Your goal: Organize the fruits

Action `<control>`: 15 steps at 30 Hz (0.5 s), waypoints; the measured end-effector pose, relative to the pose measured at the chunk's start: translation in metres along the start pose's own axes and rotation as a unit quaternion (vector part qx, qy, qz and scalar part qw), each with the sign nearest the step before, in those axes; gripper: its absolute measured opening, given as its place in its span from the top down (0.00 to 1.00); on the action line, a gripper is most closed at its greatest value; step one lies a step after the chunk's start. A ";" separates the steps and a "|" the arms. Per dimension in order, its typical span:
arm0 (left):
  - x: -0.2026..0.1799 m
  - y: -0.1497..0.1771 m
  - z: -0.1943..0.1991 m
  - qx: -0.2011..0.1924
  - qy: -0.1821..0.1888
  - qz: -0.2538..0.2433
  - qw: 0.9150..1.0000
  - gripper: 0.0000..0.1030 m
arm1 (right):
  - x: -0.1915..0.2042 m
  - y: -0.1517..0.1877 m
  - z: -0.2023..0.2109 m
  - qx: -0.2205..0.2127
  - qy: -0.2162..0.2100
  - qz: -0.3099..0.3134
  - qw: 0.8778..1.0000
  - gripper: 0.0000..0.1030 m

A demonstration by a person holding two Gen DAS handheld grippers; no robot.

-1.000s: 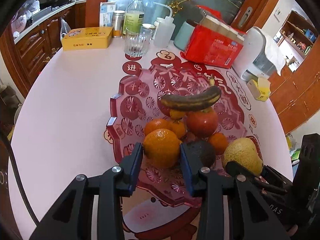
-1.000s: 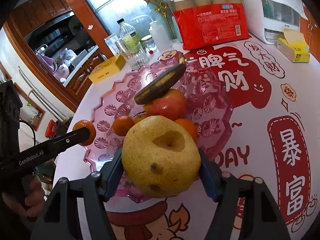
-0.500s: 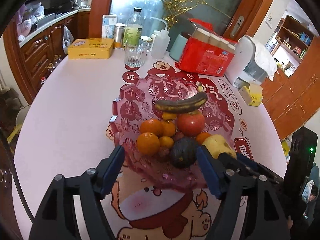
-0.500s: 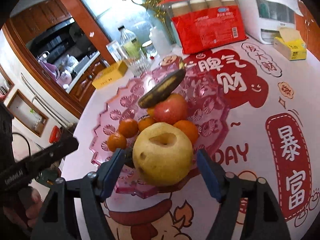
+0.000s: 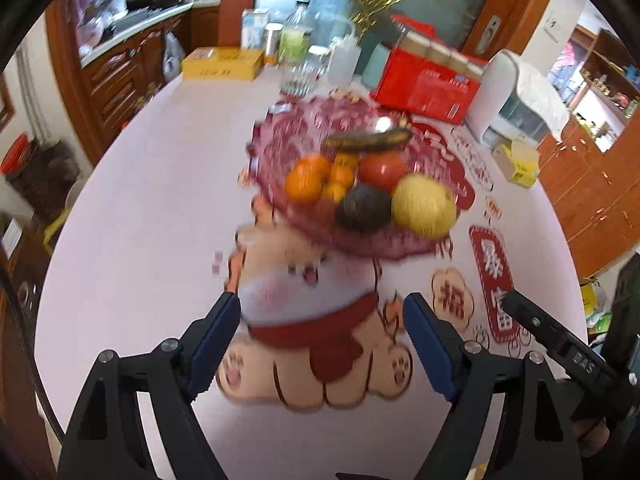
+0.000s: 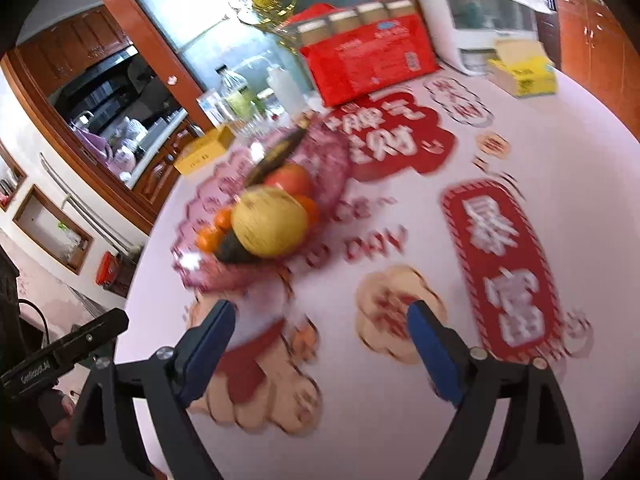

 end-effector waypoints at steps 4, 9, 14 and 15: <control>-0.012 0.038 0.005 0.019 -0.021 0.007 1.000 0.20 | -0.020 0.027 0.023 0.021 0.018 0.017 0.999 0.10; -0.034 0.076 0.017 0.036 -0.026 0.001 0.999 0.20 | -0.030 0.062 0.059 0.049 0.007 0.041 0.998 0.10; -0.060 0.087 0.044 0.029 -0.018 -0.021 0.999 0.20 | -0.027 0.078 0.096 0.059 0.001 0.069 0.996 0.10; -0.065 0.086 0.053 0.022 -0.019 -0.027 0.999 0.19 | -0.027 0.079 0.102 0.065 0.000 0.070 0.995 0.10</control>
Point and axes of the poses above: each gripper's, at about its wrist camera, not at the fingertips, and z roughly against the way its jaws point, x to its left, y to its underside, the point moved 7 cm from there along -z, roughly the way its jaws point, and after that the axes turned 6 degrees about -x, right-handed, at the moved point
